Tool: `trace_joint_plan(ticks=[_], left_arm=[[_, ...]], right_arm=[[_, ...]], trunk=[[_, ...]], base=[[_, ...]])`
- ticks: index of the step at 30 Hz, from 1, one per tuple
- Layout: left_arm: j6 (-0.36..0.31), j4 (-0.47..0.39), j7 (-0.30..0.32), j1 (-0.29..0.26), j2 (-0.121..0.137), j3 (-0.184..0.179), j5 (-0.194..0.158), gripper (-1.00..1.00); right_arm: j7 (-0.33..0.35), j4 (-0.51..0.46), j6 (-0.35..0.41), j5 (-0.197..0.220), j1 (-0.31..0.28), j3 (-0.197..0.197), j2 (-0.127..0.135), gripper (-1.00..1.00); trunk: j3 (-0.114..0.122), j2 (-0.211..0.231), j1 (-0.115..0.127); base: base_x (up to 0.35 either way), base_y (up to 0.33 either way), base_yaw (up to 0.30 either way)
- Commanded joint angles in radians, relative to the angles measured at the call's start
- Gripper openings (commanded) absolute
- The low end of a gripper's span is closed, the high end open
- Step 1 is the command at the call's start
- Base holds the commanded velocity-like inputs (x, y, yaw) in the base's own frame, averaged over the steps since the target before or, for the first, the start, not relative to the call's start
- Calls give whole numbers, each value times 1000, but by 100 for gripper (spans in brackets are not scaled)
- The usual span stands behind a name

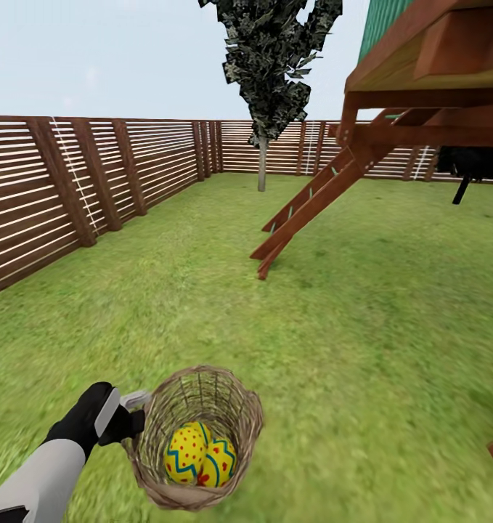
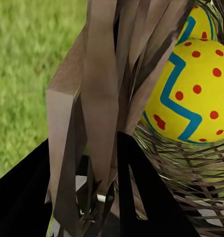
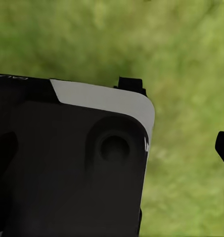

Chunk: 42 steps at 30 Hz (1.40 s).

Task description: Take the three Easter eggs out of the wicker basket on the lawn in the garden, then place them on the lawn next to a single tree (choose any tree) so that all three eggs are next to the same tree and none are left in the basket.

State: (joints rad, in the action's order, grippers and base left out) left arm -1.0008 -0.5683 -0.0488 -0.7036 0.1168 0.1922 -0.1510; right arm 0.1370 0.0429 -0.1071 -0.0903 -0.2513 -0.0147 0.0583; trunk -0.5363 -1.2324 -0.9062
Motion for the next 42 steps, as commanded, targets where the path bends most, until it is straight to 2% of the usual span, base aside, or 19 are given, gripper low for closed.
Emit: trace_joint_plan(ticks=[1, 8, 23, 29, 32, 35, 36, 38, 42], left_arm=[[-4, -1, -5, -1, 0, 3, -13, -100], [-4, -1, -5, -1, -2, 3, -13, -100], [-4, -2, -5, -1, -2, 3, -13, -100], [-3, -2, -5, -1, -2, 3, -13, -100], [-4, -2, -5, -1, -2, 3, -13, -100], [-4, -2, -5, -1, -2, 3, -13, -100], [-4, -2, -5, -1, -2, 3, -13, -100], [-4, -1, -5, -1, -2, 3, -13, -100], [-3, 1, -5, -1, 0, 3, -13, -100]], right_arm=[[1, 4, -8, -9, -2, -2, 0, 100], [1, 5, -8, -9, -2, -1, -2, 100], [0, 6, -6, -11, -2, -1, -2, 100], [-1, 8, -5, -9, -2, -1, 4, 100], [-2, 8, -6, -32, -2, -1, 1, 100], [-3, 8, -8, -35, -2, -1, -1, 100], [-19, 9, -10, -35, -2, -1, -2, 100], [-92, 9, -11, -38, -2, -1, -3, 100], [-107, 13, -11, -34, -2, -2, -3, 100]], trunk=[[-1, -1, 0], [-1, -1, 0], [-1, -1, 0], [-2, -1, 0], [-2, -1, 0], [-2, -1, 0], [-2, -1, 0], [-2, -1, 0], [-2, -1, 0]], base=[[0, 0, 280], [47, 0, 293], [319, 0, 290], [323, 0, 18], [323, 0, 0], [323, 0, 0], [323, 0, 0], [323, 0, 0], [323, 0, 100]])
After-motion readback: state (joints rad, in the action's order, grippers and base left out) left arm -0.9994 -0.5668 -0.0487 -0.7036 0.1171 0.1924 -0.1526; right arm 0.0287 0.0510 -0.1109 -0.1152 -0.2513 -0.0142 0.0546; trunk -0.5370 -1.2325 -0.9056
